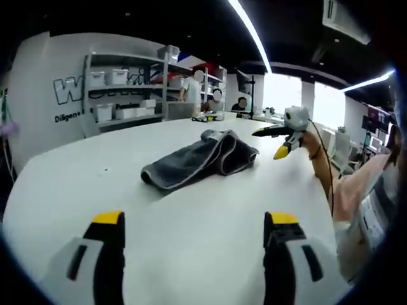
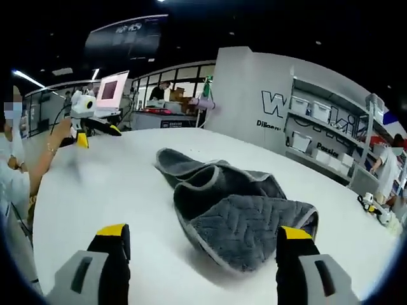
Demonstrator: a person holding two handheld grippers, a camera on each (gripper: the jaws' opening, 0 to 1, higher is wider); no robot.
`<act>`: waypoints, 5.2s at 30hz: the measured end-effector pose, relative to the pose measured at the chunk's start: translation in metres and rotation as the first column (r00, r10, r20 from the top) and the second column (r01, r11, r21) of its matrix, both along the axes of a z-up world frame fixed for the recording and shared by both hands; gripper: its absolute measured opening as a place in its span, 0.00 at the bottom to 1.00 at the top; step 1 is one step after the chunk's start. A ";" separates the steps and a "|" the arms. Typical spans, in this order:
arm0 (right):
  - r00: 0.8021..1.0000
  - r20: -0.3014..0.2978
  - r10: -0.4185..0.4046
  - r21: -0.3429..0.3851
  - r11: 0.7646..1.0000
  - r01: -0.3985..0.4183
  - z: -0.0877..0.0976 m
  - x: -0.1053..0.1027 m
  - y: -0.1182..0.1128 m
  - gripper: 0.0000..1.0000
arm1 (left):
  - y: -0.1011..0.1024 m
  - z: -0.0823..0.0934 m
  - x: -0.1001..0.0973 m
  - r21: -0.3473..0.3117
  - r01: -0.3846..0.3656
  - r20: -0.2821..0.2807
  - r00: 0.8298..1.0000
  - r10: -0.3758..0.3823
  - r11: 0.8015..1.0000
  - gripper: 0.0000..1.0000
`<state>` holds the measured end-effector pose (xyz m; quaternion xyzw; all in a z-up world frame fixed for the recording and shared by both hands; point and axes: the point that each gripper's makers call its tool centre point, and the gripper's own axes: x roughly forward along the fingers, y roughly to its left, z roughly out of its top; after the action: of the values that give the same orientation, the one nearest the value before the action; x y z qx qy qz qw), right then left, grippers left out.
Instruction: Fold the towel on the table until its edges align and the towel forms a compact rectangular stack.
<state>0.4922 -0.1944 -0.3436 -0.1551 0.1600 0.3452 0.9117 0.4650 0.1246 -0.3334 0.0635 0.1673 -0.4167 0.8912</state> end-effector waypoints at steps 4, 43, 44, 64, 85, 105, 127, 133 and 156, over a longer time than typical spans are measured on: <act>1.000 0.025 0.006 0.011 1.000 -0.006 0.008 -0.002 0.000 1.00 | -0.001 -0.002 -0.001 0.002 0.000 -0.004 1.000 0.000 1.000 0.96; 0.999 0.017 0.045 0.045 0.998 -0.045 0.008 -0.010 0.002 1.00 | -0.014 -0.005 -0.004 0.015 0.046 -0.018 0.999 -0.045 0.999 0.99; 0.999 0.016 0.052 0.045 0.998 -0.053 0.008 -0.011 0.004 1.00 | -0.012 -0.006 -0.003 0.018 0.041 -0.018 0.999 -0.041 0.999 0.99; 0.994 0.017 0.107 0.046 0.993 -0.108 0.009 -0.022 0.013 1.00 | -0.060 0.026 0.032 0.073 0.096 -0.030 0.995 -0.094 0.993 0.99; 0.986 0.031 0.163 0.063 0.984 -0.164 0.013 -0.030 0.024 1.00 | -0.161 0.007 0.095 0.114 0.173 -0.041 0.985 -0.170 0.978 0.83; 0.985 0.036 0.171 0.080 0.982 -0.173 0.017 -0.030 0.024 1.00 | -0.201 -0.025 0.137 0.187 0.181 -0.025 0.983 -0.179 0.966 0.57; 0.982 0.036 0.185 0.081 0.979 -0.188 0.016 -0.032 0.026 1.00 | -0.202 -0.013 0.138 0.093 0.156 -0.042 0.987 -0.152 0.983 0.05; 0.983 0.032 0.179 0.083 0.980 -0.181 0.016 -0.030 0.024 1.00 | -0.201 0.006 0.115 -0.091 0.215 -0.154 0.962 -0.227 0.972 0.05; 0.986 0.015 0.166 0.091 0.982 -0.166 0.012 -0.027 0.022 1.00 | -0.123 0.098 0.103 -0.744 0.033 -0.256 0.909 -0.330 0.668 0.05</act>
<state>0.4648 -0.1727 -0.3313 -0.1270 0.1273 0.4265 0.8864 0.5681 0.0016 -0.2357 -0.3565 0.1463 -0.5409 0.7476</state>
